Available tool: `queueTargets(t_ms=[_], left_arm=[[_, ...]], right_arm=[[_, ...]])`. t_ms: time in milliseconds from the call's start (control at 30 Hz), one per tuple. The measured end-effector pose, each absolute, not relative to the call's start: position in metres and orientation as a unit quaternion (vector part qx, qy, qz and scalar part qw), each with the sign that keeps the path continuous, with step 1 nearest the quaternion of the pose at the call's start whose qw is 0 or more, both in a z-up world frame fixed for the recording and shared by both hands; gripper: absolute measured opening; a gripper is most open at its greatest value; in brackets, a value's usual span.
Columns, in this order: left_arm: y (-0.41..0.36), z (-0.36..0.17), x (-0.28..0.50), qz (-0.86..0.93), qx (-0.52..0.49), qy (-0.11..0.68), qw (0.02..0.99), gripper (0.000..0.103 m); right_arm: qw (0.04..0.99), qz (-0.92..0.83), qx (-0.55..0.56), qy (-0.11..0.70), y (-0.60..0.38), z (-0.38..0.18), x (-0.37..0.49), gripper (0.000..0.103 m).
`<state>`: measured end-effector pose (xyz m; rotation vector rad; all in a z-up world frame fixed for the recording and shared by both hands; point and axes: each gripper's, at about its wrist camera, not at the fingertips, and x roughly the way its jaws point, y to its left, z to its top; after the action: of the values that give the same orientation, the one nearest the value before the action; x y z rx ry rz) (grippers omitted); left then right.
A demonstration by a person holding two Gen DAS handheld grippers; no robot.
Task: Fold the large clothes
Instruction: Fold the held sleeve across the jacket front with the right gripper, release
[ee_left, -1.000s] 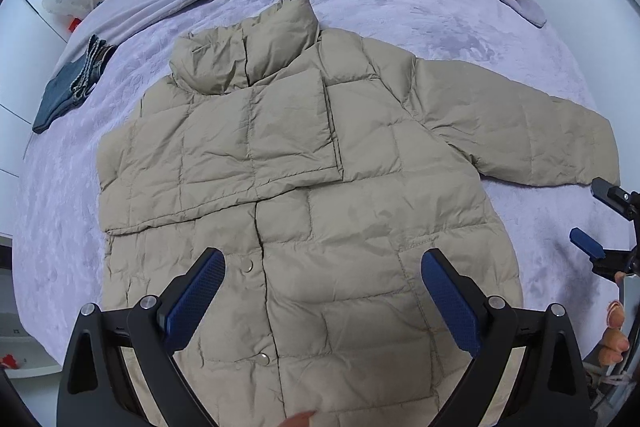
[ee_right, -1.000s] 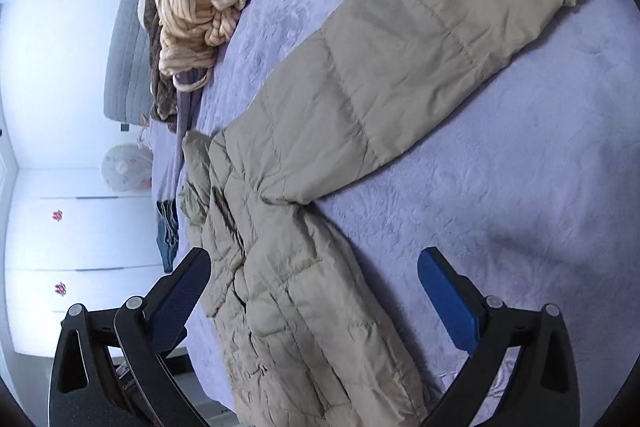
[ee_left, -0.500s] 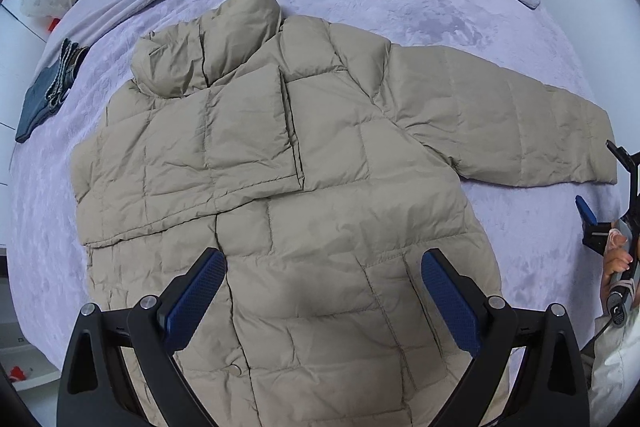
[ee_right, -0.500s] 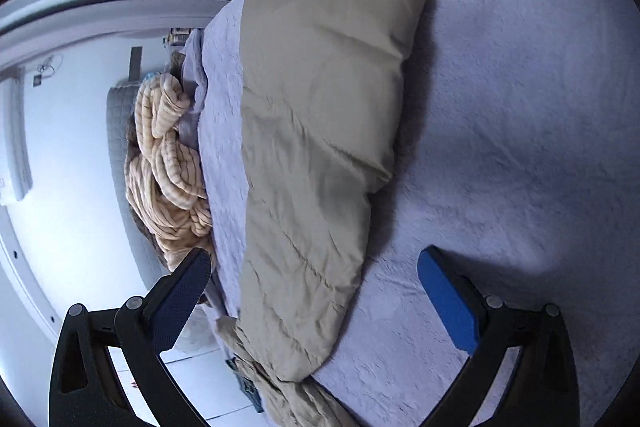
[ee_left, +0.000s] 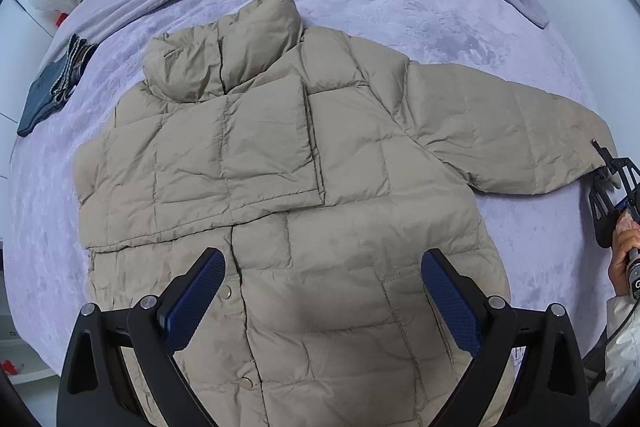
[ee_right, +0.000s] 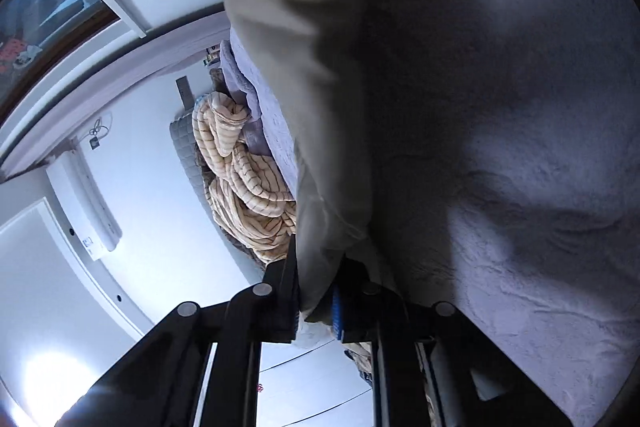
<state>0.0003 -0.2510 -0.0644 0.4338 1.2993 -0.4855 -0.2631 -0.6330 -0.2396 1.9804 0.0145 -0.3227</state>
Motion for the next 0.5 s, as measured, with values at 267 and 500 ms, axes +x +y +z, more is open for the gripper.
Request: queueTargets(t_ms=[267, 500], left_arm=[[-0.201, -0.061, 0.029, -0.197, 0.165, 0.583, 0.771, 0.099], [-0.15, -0.062, 0.061, -0.191, 0.134, 0.571, 0.787, 0.099]], right_arm=[[0.624, -0.049, 0.78, 0.011, -0.623, -0.176, -0.209, 0.01], [0.732, 0.023, 0.671, 0.115, -0.567, -0.092, -0.11, 0.01]])
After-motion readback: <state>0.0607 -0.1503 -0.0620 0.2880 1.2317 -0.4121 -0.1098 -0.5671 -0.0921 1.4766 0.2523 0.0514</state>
